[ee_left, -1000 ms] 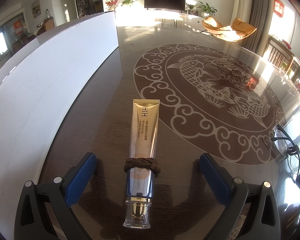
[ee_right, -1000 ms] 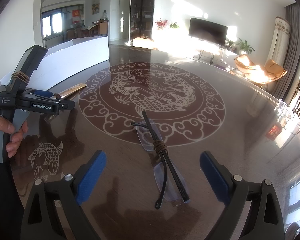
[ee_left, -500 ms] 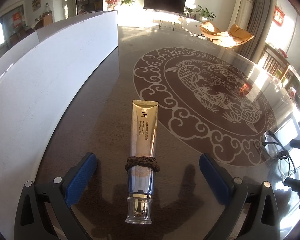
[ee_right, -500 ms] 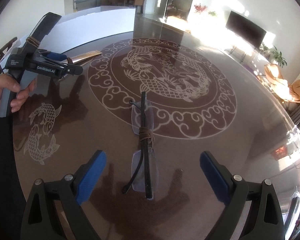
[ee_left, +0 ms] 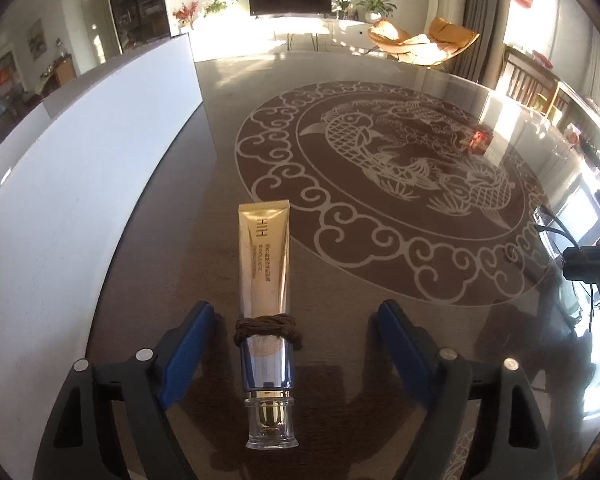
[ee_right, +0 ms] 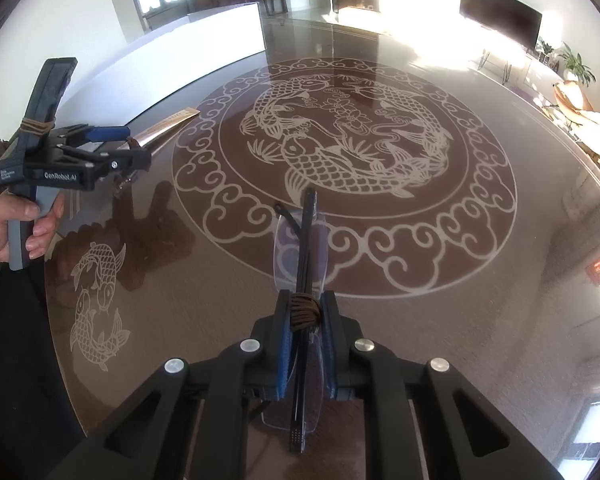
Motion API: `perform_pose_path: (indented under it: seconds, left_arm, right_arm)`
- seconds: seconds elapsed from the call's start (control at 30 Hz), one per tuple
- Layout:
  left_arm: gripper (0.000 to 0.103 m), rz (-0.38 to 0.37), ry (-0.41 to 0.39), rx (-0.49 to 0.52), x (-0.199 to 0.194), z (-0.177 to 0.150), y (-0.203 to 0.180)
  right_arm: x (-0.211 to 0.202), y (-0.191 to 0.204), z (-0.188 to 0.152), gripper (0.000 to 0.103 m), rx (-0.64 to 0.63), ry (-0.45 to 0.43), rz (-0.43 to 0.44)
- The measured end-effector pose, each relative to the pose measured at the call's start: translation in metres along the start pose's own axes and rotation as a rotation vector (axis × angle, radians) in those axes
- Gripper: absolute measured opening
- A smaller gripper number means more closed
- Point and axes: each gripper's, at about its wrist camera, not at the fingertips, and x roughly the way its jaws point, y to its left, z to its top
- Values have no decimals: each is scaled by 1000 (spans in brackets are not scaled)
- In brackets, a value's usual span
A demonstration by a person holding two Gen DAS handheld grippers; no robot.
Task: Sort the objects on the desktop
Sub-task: 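Carry the gold tube and glasses over the cardboard box with both tools, then lower the tube and glasses into the box and open both tools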
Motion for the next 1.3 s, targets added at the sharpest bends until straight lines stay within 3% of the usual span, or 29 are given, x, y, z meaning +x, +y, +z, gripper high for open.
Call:
perform_pose_path:
  seconds: [0.03, 0.07, 0.17, 0.3, 0.43, 0.67, 0.8, 0.87, 0.97, 1.1, 1.2, 1.3]
  left_arm:
    - [42, 1, -1, -10, -1, 1, 0]
    - [28, 13, 3, -23, -4, 3, 3]
    - [28, -26, -19, -112, -15, 1, 17]
    - [28, -85, -105, -220, -53, -10, 35]
    - [28, -95, -199, -276, -95, -19, 48]
    - [28, -94, -336, -367, -170, -34, 79]
    - [28, -73, -390, -449, -209, -36, 125]
    - [28, -20, -405, -478, -220, -36, 153]
    - [28, 58, -380, -533, -225, -42, 198]
    - [28, 142, -283, -598, -203, -52, 246]
    - [28, 171, -167, -617, -172, -58, 268]
    - [31, 202, -45, -687, -146, -66, 282]
  right_arm:
    - [-3, -1, 1, 14, 11, -4, 1]
    - [-7, -3, 2, 14, 28, -12, 5]
    - [-24, -4, 8, 14, 68, -50, 24]
    - [-45, 5, 22, 14, 58, -99, 25]
    - [-57, 23, 41, 14, 33, -133, 39]
    - [-63, 63, 85, 14, -36, -174, 69]
    - [-61, 103, 126, 14, -86, -206, 124]
    - [-60, 130, 154, 14, -114, -232, 167]
    - [-53, 179, 201, 14, -159, -263, 249]
    - [-28, 253, 255, 14, -200, -260, 357]
    - [11, 302, 283, 14, -211, -195, 410]
    - [64, 337, 293, 19, -231, -65, 386]
